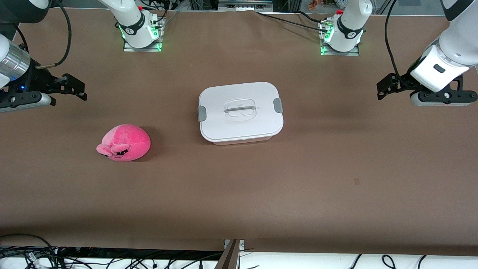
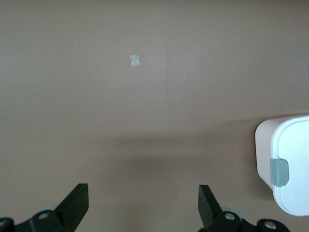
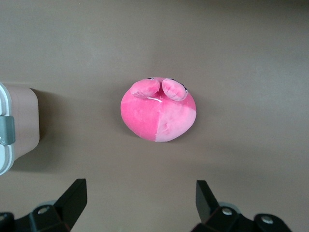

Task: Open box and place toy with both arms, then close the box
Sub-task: 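Move the left gripper over the white box lid handle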

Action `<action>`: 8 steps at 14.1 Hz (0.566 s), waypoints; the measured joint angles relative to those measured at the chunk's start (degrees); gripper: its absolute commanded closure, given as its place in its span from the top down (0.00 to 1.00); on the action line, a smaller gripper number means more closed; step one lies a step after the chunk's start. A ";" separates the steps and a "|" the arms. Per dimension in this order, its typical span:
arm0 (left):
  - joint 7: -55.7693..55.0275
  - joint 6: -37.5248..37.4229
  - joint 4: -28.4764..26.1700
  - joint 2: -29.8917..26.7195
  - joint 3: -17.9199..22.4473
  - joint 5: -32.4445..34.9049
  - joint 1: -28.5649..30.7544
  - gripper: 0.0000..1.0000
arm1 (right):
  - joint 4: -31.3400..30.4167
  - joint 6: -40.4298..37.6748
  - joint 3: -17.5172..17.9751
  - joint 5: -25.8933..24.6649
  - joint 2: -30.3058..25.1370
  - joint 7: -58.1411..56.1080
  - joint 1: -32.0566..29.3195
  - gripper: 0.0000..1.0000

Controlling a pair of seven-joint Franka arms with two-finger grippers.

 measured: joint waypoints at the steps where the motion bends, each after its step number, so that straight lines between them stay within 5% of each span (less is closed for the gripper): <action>1: 0.00 -1.70 0.00 0.08 -0.17 -1.31 -0.05 1.00 | 0.06 0.00 0.00 0.00 0.00 0.00 0.00 1.00; 8: 7.46 -3.48 -0.03 3.78 -9.80 -5.12 -5.21 1.00 | 0.66 -0.28 -0.44 -0.01 0.00 0.00 -0.17 1.00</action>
